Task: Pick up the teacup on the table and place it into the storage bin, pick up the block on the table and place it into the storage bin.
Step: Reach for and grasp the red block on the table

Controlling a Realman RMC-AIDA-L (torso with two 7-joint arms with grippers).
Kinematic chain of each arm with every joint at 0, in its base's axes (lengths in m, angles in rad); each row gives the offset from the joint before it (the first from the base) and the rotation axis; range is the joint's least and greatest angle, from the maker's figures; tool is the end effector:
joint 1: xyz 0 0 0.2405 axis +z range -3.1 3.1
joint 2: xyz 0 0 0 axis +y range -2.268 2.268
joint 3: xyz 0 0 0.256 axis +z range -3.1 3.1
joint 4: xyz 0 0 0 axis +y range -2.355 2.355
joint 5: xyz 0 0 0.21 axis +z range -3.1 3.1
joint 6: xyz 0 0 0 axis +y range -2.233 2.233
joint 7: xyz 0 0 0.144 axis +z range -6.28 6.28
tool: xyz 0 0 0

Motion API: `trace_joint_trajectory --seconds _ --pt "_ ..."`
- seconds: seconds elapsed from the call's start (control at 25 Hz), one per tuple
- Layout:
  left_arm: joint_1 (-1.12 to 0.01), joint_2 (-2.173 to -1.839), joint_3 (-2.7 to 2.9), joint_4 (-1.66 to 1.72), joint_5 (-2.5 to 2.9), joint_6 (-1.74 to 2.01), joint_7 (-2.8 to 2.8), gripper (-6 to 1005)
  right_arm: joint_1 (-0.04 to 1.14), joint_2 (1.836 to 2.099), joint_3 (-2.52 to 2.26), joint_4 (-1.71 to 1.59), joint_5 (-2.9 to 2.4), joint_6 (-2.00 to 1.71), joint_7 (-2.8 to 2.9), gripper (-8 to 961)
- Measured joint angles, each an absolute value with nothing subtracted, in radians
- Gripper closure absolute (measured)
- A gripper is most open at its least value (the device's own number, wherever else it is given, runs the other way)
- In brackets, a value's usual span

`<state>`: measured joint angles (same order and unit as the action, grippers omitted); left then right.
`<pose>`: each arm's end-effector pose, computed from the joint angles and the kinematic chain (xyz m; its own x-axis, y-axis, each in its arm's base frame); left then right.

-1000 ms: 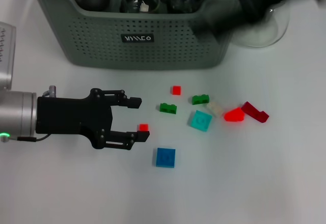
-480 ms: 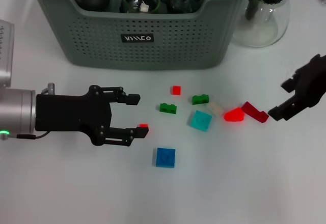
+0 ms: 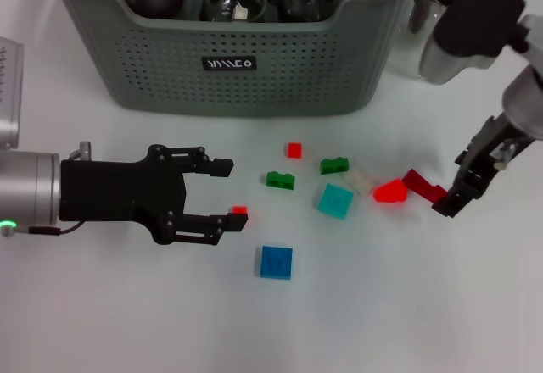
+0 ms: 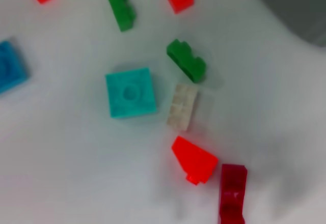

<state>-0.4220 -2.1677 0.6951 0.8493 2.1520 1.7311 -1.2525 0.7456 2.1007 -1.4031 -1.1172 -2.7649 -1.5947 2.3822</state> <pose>-0.2659 0.2818 -0.0123 0.8868 0.2237 0.4044 0.2823 -0.9550 -0.0910 0.1935 0.3611 -0.0222 0.7023 -0.5125 0.4941 -0.3719 -0.8559 -0.3593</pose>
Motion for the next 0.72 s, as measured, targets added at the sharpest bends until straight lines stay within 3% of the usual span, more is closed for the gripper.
trace_joint_trajectory --seconds 0.4,0.72 --pt "-0.422 -2.167 0.687 0.841 2.152 1.730 -1.248 232 0.756 2.105 -1.513 -1.044 -2.752 -1.466 2.414 91" --pt "-0.420 -2.166 0.686 0.839 2.152 1.726 -1.246 233 0.761 2.106 -1.518 -1.028 -2.742 -1.452 2.415 262"
